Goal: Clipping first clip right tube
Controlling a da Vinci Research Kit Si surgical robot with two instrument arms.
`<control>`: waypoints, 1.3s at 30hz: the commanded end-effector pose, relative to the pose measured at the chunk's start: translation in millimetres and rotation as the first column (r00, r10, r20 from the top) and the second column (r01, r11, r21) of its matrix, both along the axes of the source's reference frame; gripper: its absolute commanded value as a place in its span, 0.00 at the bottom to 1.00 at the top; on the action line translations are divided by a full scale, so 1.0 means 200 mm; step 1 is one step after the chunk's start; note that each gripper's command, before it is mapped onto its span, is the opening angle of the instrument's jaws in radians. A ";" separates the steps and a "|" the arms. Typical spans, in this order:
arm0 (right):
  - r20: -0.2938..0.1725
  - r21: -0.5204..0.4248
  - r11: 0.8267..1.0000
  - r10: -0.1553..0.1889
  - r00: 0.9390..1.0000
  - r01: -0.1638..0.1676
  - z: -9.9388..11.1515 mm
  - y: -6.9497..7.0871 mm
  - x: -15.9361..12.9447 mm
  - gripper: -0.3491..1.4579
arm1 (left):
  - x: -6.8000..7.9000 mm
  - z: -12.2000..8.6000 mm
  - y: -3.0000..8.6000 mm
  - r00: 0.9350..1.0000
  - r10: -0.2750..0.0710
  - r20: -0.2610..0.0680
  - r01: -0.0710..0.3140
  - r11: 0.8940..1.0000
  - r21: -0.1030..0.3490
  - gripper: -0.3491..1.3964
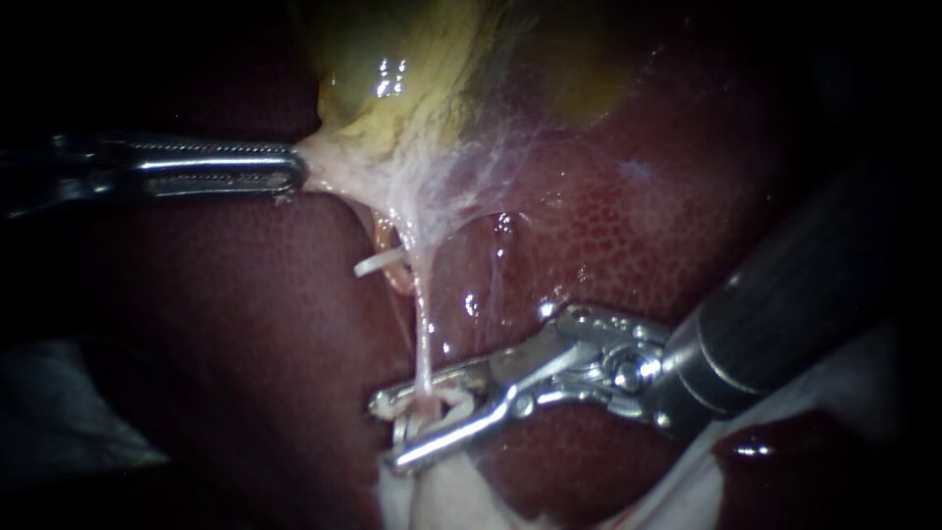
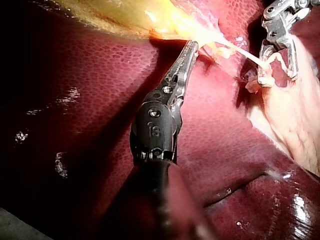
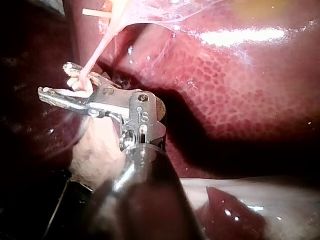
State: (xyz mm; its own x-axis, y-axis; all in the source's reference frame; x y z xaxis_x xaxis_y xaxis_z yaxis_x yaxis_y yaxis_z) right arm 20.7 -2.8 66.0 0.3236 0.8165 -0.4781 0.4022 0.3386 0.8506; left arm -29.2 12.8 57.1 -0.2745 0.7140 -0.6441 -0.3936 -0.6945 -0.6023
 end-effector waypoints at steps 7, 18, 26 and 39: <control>0.003 0.000 1.000 0.004 1.000 -0.004 0.002 0.002 -0.001 0.35 | 0.000 0.000 0.000 1.000 0.000 0.000 0.000 1.000 0.000 0.00; 0.002 0.001 1.000 0.003 1.000 -0.003 0.002 0.003 -0.002 0.08 | 0.000 0.000 0.000 1.000 0.000 0.000 0.000 1.000 0.000 0.00; 0.050 0.056 0.998 0.027 0.998 -0.029 0.006 0.005 -0.004 0.00 | -0.001 0.001 0.000 1.000 0.000 0.000 0.000 1.000 0.000 0.00; 0.053 0.060 0.998 0.025 0.998 -0.029 0.007 0.005 -0.005 0.00 | -0.001 0.001 0.000 1.000 0.000 0.000 0.000 1.000 0.000 0.00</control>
